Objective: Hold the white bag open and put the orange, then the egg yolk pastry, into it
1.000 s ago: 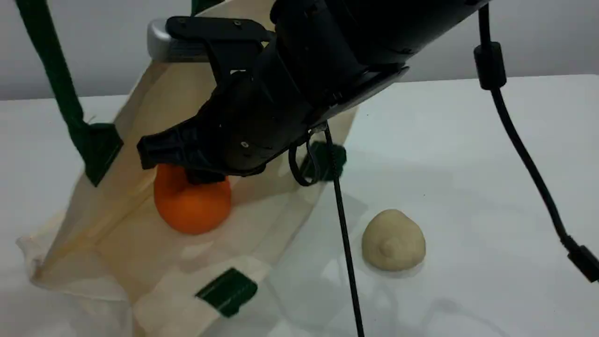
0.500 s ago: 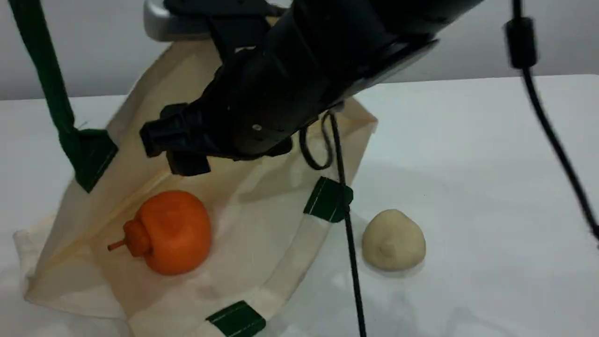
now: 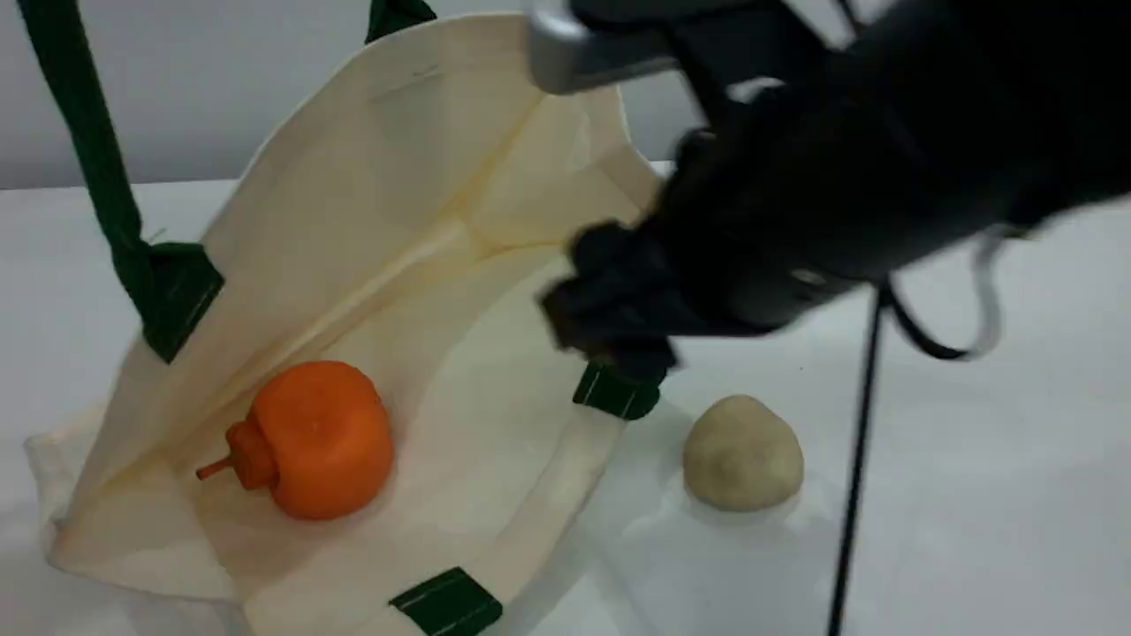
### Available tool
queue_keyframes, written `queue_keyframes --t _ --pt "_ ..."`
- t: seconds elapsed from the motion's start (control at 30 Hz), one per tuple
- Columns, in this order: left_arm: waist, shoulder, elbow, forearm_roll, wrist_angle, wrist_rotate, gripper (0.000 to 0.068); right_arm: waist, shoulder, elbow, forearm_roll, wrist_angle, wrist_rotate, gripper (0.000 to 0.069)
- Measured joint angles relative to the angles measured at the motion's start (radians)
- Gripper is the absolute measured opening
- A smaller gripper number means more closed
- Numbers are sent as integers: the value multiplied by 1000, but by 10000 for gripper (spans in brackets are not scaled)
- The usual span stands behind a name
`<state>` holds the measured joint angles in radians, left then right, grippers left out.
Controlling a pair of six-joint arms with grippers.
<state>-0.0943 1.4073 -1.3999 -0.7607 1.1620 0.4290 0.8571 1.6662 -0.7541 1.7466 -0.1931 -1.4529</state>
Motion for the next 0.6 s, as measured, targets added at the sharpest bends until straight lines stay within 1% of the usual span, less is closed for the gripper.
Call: queue_keyframes --t 0.13,0.2,0.33,0.5,0.6 --pt "0 0 0 0 0 0 71 0 -12 83 0 -67 -21 495" --pt "0 0 0 0 0 0 71 0 -12 108 0 -91 -22 495" --pt "0 0 0 0 0 4 71 -27 -9 113 0 -162 -33 495" --pt "0 0 0 0 0 4 71 -74 27 110 -43 -136 -36 495" --pt "0 0 0 0 0 4 71 -100 72 103 -80 -95 -36 495"
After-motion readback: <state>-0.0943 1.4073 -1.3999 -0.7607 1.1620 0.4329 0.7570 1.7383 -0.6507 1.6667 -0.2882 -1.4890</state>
